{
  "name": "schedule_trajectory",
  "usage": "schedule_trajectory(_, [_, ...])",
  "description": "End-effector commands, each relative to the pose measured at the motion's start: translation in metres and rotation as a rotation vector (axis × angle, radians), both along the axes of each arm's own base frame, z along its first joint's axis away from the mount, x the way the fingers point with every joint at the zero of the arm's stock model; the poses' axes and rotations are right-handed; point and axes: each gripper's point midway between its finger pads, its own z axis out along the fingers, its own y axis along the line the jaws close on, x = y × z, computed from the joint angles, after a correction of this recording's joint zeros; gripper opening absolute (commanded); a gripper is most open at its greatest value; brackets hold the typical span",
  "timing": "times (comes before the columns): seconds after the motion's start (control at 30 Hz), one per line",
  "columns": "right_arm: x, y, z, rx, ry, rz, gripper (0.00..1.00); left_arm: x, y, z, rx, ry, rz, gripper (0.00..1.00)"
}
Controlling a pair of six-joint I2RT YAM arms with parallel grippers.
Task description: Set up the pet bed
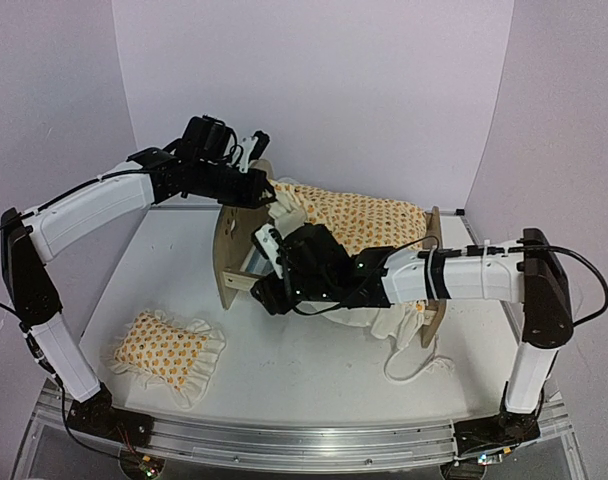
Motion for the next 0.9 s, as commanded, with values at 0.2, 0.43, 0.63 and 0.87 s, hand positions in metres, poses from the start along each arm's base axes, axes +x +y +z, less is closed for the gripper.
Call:
schedule_trajectory(0.2, [0.073, -0.046, 0.094, 0.179, -0.189, -0.228, 0.67, 0.005, -0.001, 0.025, -0.055, -0.025, -0.023, 0.02])
schedule_trajectory(0.43, [0.073, -0.047, 0.1, 0.306, -0.064, -0.028, 0.66, 0.007, 0.004, 0.012, -0.026, 0.004, -0.03, 0.03])
schedule_trajectory(0.63, [0.08, -0.036, 0.084, 0.387, 0.108, 0.108, 0.5, 0.003, -0.001, 0.011, -0.044, 0.023, -0.074, 0.05])
schedule_trajectory(0.87, [0.058, -0.028, 0.067, 0.45, 0.196, 0.206, 0.42, 0.006, 0.0, 0.015, -0.049, 0.013, -0.072, 0.06])
